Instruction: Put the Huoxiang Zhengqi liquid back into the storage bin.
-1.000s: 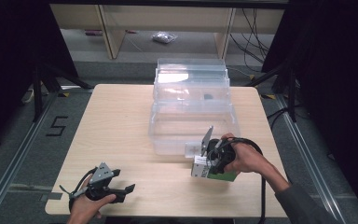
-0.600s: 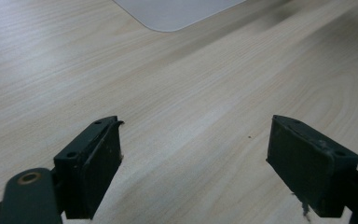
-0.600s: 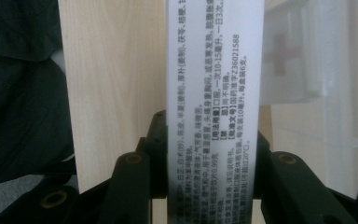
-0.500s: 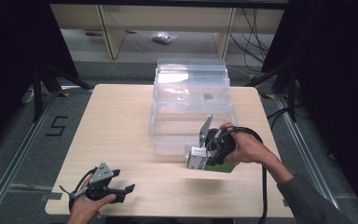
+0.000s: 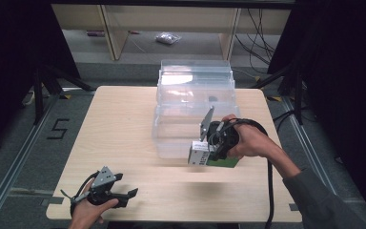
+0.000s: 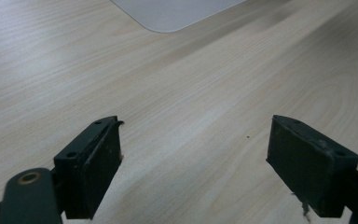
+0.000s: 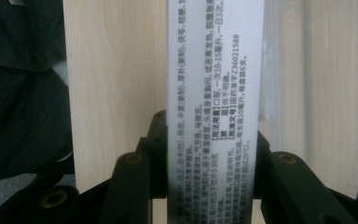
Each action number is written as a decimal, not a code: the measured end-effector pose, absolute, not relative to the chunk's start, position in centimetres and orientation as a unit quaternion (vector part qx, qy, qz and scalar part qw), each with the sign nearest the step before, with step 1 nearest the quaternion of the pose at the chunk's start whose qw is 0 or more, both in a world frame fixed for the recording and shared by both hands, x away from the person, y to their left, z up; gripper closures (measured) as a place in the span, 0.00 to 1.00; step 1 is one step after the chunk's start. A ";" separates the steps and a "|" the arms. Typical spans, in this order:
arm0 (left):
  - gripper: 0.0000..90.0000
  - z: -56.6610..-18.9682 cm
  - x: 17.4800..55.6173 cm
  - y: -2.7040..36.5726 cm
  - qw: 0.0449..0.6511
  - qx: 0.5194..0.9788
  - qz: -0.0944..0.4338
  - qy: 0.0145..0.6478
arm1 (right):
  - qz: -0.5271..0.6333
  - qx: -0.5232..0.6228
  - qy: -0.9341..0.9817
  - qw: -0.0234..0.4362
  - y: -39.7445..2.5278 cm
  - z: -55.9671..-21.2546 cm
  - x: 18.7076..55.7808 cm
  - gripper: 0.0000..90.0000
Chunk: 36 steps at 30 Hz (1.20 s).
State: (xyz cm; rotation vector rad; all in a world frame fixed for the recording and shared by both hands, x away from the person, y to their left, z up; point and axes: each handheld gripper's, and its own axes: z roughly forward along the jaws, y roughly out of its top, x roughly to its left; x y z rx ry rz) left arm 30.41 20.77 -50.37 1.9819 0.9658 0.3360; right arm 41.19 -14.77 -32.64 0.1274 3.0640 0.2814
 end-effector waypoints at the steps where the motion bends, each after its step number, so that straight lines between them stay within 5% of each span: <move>1: 0.19 -50.4 30.4 20.8 0.441 0.797 0.136 0.389 | 0.093 0.029 0.995 0.032 -14.6 -32.2 41.6 0.72; 21: 0.19 -50.3 30.1 21.2 0.428 0.803 0.141 0.389 | 0.090 0.027 0.994 0.053 -14.7 -29.1 44.1 0.72; 36: 0.19 -50.5 30.1 20.9 0.443 0.792 0.137 0.397 | 0.084 0.055 0.993 0.063 -16.3 -30.0 48.0 0.72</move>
